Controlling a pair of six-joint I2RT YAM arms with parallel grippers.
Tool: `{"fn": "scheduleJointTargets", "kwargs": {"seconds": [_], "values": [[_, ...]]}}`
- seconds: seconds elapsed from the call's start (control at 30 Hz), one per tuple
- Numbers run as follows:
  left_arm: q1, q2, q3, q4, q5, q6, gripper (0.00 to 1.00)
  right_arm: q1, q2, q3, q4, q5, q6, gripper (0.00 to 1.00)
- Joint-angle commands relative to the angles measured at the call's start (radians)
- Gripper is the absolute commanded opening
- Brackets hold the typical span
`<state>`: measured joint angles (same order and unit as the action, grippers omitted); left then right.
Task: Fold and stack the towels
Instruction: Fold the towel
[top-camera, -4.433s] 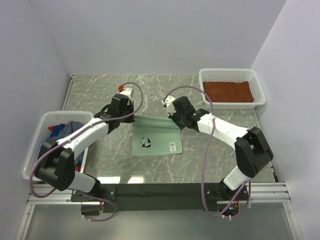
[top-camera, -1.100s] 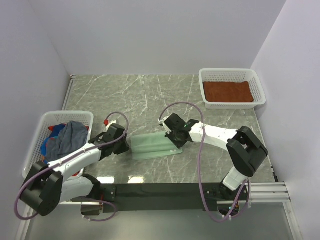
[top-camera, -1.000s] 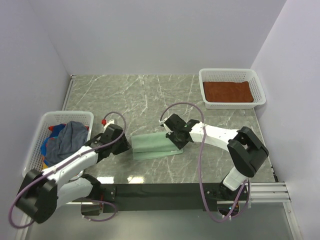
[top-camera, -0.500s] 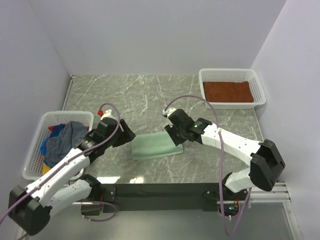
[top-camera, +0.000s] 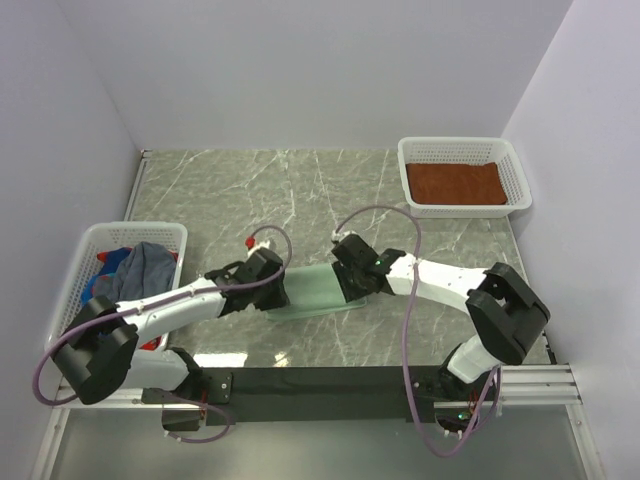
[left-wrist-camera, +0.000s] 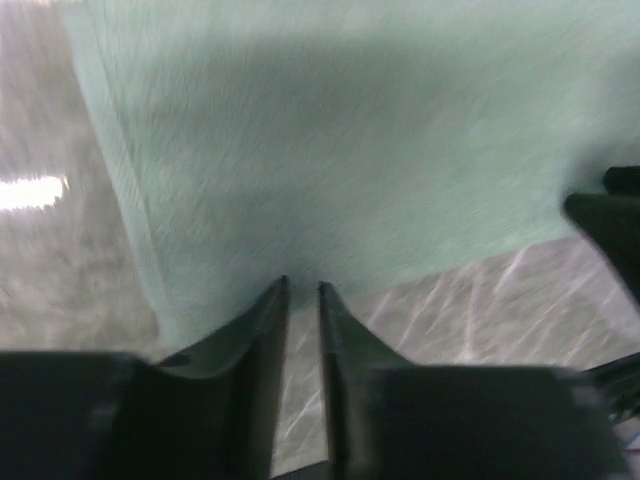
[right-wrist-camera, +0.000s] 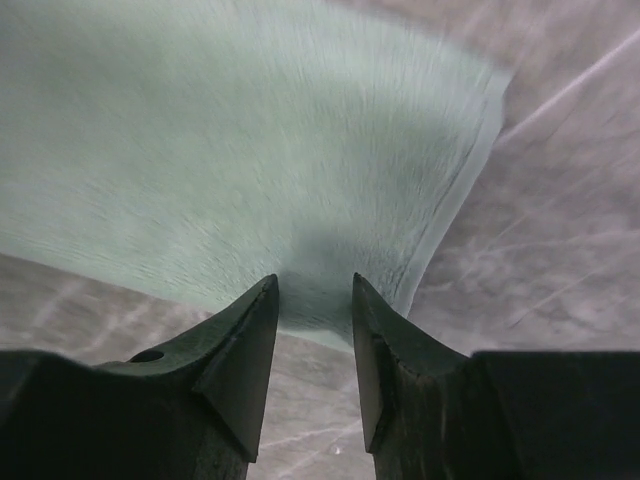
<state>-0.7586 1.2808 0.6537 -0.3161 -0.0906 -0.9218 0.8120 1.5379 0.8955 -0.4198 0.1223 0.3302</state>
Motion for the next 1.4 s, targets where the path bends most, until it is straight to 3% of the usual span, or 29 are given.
{"fn": "scheduleJointTargets", "kwargs": {"seconds": [0.0, 0.2, 0.5, 0.57, 0.7, 0.8, 0.9, 1.07, 1.2, 1.37], "values": [[-0.030, -0.030, -0.078, 0.035, 0.035, -0.061, 0.21, 0.006, -0.010, -0.079, 0.055, -0.044, 0.059, 0.41], [-0.031, -0.086, -0.187, 0.023, 0.054, -0.091, 0.12, 0.000, -0.027, -0.196, 0.133, -0.107, 0.130, 0.38], [-0.031, -0.156, -0.213, -0.081, -0.040, -0.124, 0.04, -0.013, -0.108, -0.250, 0.111, -0.036, 0.202, 0.38], [-0.030, -0.193, -0.197, -0.100, -0.049, -0.124, 0.08, -0.013, -0.175, -0.259, 0.108, -0.026, 0.207, 0.38], [-0.033, -0.306, -0.123, -0.156, -0.043, -0.114, 0.32, -0.013, -0.306, -0.270, 0.124, -0.023, 0.227, 0.40], [-0.033, -0.348, -0.057, -0.182, -0.034, -0.107, 0.40, -0.013, -0.384, -0.268, 0.145, -0.023, 0.239, 0.42], [-0.033, -0.334, -0.016, -0.155, -0.026, -0.103, 0.42, -0.014, -0.424, -0.265, 0.164, -0.015, 0.256, 0.42], [-0.033, -0.224, -0.015, -0.055, -0.031, -0.100, 0.33, -0.028, -0.409, -0.296, 0.207, -0.015, 0.288, 0.34], [-0.031, -0.086, -0.057, -0.018, -0.079, -0.106, 0.20, -0.080, -0.352, -0.365, 0.278, -0.085, 0.323, 0.31], [-0.015, 0.026, -0.134, 0.014, -0.072, -0.109, 0.15, -0.178, -0.289, -0.454, 0.371, -0.229, 0.365, 0.30]]}}
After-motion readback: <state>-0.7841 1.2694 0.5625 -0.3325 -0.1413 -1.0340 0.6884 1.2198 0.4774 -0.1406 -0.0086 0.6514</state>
